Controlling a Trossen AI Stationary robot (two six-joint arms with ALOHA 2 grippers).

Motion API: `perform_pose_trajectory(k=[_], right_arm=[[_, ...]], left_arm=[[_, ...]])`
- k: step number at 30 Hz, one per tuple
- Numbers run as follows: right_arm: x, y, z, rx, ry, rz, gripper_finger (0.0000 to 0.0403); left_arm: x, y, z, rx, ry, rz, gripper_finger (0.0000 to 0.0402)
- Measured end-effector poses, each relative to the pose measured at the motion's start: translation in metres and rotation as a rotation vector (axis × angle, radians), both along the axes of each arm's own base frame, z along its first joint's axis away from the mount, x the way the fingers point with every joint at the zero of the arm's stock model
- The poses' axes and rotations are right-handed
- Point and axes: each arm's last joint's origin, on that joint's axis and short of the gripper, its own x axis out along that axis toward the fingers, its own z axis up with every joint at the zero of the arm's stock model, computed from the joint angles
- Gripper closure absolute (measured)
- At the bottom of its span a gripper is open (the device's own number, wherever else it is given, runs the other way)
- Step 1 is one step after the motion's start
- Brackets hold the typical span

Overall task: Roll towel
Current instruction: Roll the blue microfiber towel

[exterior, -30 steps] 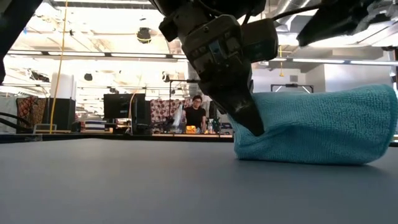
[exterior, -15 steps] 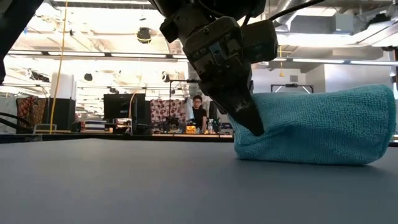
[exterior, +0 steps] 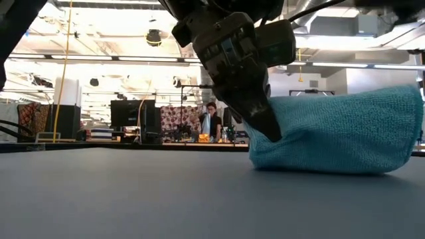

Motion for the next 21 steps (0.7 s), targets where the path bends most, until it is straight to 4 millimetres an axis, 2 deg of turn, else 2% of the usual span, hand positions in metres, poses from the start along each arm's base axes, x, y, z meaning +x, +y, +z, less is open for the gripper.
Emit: perform_pose_trajectory(k=[6, 12, 16, 21], right_arm=[[0.009, 0.006, -0.028, -0.025, 0.175, 0.077, 0.0263], [0.023, 0.003, -0.048, 0.135, 0.293, 0.05, 0.0274], [0.033, -0.007, -0.049, 0.194, 0.287, -0.026, 0.0259], [0.044, -0.024, -0.043, 0.212, 0.27, -0.08, 0.0211]], left_arm=[[-0.001, -0.001, 0.0, -0.052, 0.018, -0.024, 0.039], [-0.001, -0.001, 0.0, -0.059, 0.021, -0.027, 0.039], [-0.001, -0.001, 0.0, -0.06, 0.022, -0.026, 0.039], [-0.001, -0.001, 0.0, -0.06, 0.022, -0.026, 0.039]])
